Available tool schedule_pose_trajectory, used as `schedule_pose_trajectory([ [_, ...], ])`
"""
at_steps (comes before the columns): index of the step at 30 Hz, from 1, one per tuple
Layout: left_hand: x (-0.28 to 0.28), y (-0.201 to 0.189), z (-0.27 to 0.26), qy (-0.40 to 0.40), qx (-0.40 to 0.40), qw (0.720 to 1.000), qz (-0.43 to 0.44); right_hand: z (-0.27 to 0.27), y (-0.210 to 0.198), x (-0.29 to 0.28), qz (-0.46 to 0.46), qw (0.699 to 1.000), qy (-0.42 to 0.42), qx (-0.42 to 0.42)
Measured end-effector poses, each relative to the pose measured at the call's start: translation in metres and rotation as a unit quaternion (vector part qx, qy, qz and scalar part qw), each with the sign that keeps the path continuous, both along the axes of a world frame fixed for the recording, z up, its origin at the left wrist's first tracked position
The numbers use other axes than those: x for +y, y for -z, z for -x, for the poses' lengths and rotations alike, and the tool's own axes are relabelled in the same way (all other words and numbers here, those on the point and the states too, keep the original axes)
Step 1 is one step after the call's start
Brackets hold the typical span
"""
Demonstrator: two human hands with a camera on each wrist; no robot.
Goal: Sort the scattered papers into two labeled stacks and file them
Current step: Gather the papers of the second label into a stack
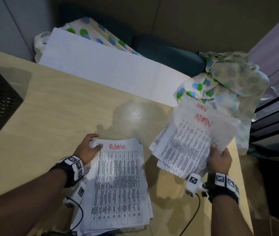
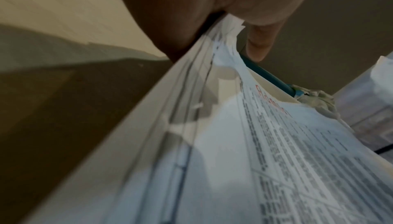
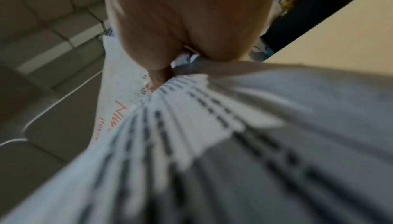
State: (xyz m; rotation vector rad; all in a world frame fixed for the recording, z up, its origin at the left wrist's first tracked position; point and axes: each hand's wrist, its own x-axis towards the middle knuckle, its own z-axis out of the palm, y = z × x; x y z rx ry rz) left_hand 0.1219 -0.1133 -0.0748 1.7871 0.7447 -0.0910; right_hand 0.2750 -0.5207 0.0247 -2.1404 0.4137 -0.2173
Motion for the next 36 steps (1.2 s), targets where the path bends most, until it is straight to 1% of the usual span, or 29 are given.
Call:
schedule_pose_trajectory([
  [2, -0.003, -0.002, 0.001, -0.015, -0.020, 1.000, 0.019, 0.004, 0.002, 0.013, 0.027, 0.996, -0.070, 0.052],
  [4, -0.007, -0.003, 0.002, -0.031, -0.042, 0.998, 0.034, 0.016, 0.015, 0.032, 0.074, 0.978, -0.156, 0.117],
  [6, -0.017, -0.010, 0.002, -0.044, -0.064, 0.995, 0.056, 0.036, 0.029, 0.055, 0.105, 0.949, -0.237, 0.179],
  [9, -0.026, -0.013, 0.000, -0.058, -0.086, 0.991, 0.086, 0.066, 0.051, 0.082, 0.121, 0.899, -0.326, 0.267],
  [10, -0.027, -0.011, -0.001, -0.059, -0.088, 0.991, 0.087, 0.072, 0.057, 0.087, 0.125, 0.882, -0.355, 0.285],
  [11, -0.026, -0.009, -0.001, -0.054, -0.088, 0.991, 0.083, 0.074, 0.064, 0.093, 0.126, 0.871, -0.379, 0.286],
  [13, -0.024, -0.006, -0.001, -0.035, -0.085, 0.993, 0.078, 0.069, 0.079, 0.100, 0.122, 0.873, -0.391, 0.266],
  [15, -0.023, -0.003, -0.002, -0.021, -0.072, 0.995, 0.071, 0.058, 0.094, 0.104, 0.144, 0.874, -0.398, 0.238],
  [17, -0.023, 0.000, -0.003, -0.009, -0.061, 0.997, 0.052, 0.054, 0.081, 0.120, 0.165, 0.878, -0.391, 0.220],
  [18, -0.025, 0.000, -0.003, -0.006, -0.055, 0.997, 0.048, 0.052, 0.074, 0.127, 0.158, 0.881, -0.385, 0.224],
  [21, -0.028, 0.001, -0.007, -0.001, -0.044, 0.998, 0.045, 0.050, 0.073, 0.143, 0.082, 0.895, -0.379, 0.219],
  [23, -0.031, 0.000, -0.011, 0.001, -0.045, 0.998, 0.052, 0.050, 0.078, 0.153, 0.038, 0.914, -0.353, 0.198],
  [25, -0.032, 0.000, -0.014, -0.002, -0.040, 0.998, 0.056, 0.050, 0.085, 0.158, 0.023, 0.927, -0.324, 0.186],
  [28, -0.031, 0.004, -0.017, -0.009, -0.029, 0.999, 0.043, 0.051, 0.095, 0.161, 0.079, 0.923, -0.331, 0.181],
  [30, -0.033, 0.006, -0.019, -0.007, -0.020, 1.000, 0.015, 0.049, 0.098, 0.161, 0.117, 0.919, -0.341, 0.157],
  [32, -0.037, 0.006, -0.020, -0.002, -0.014, 1.000, 0.009, 0.045, 0.096, 0.161, 0.145, 0.907, -0.370, 0.141],
  [34, -0.039, 0.005, -0.020, 0.017, -0.006, 1.000, 0.002, 0.042, 0.094, 0.163, 0.182, 0.887, -0.395, 0.156],
  [35, -0.039, 0.006, -0.020, 0.025, -0.010, 1.000, 0.004, 0.041, 0.094, 0.164, 0.200, 0.882, -0.394, 0.164],
  [36, -0.039, 0.005, -0.019, 0.030, -0.010, 0.999, 0.010, 0.041, 0.094, 0.164, 0.204, 0.885, -0.382, 0.174],
])
